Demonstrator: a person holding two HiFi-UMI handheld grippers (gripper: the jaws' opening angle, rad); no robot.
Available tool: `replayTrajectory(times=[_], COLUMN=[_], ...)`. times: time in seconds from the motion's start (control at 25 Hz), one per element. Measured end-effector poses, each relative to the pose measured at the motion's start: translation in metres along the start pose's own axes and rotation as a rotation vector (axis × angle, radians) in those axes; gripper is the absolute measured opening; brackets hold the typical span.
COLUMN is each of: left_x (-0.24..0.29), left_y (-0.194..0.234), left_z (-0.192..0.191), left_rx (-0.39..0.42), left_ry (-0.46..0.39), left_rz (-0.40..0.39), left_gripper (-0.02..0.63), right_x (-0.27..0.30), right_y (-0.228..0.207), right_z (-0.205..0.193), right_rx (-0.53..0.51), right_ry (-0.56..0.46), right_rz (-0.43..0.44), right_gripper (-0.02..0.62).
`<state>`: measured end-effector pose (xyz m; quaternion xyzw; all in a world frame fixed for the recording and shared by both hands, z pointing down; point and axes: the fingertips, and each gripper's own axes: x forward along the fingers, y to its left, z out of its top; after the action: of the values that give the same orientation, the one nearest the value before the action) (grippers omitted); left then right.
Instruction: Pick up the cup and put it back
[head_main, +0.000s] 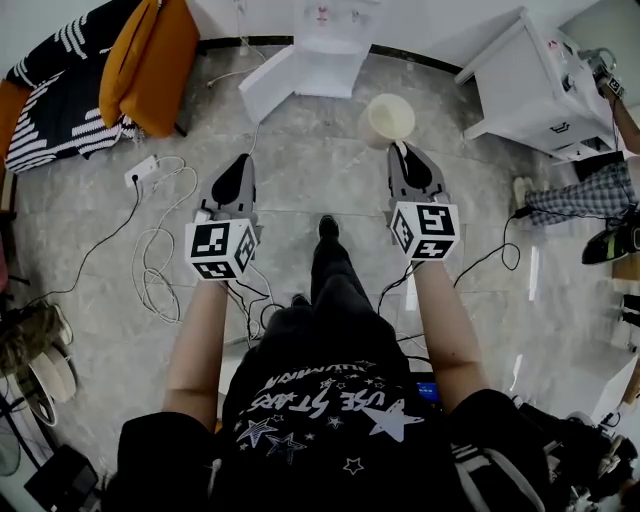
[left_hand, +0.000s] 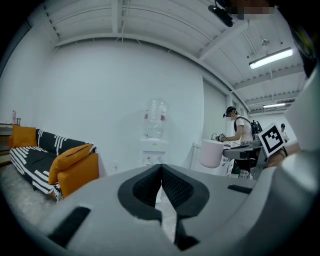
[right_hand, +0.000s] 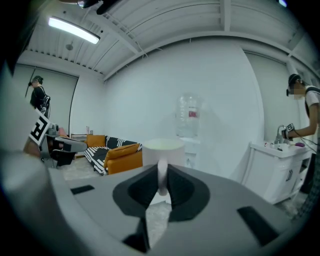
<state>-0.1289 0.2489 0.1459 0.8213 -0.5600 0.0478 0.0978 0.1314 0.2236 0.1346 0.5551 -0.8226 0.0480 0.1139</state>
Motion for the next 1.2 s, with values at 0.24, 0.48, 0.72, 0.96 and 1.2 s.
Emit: replayTrajectory(times=[0.24,0.48,0.72,0.96,1.2], left_x=[-0.006,0.053,0.157,0.229,0.305], left_y=[0.004,0.009,0.029,0.057,0.095], left_z=[0.003,0.012,0.001,-0.025,-0.095], left_rx=[0.011,0.043,0.055,0.029,0.040], left_ry=[-0.002,0.003,0.055,0.076,0.098], left_rz=[0.007,0.011,0.062,0.127,0.103], left_gripper=[0.009,0.009,0.009,0.009,0.009], right_x=[-0.006,0.045,0.147,0.235,0.328], right_y=[0.004,-0.027,-0.076,-0.094,-0.104], right_z=[-0.005,-0.009,-0.024,-0.074,-0.168], right_rx=[0.017,0.010,-0.005,-0.036,0.019], right_ry=[0.007,0.022,0.056,0.141,0.195], right_rz=[-0.007,0.004,0.062,0.148,0.116], right_gripper=[0.043,0.041,0.041,0.042,0.042])
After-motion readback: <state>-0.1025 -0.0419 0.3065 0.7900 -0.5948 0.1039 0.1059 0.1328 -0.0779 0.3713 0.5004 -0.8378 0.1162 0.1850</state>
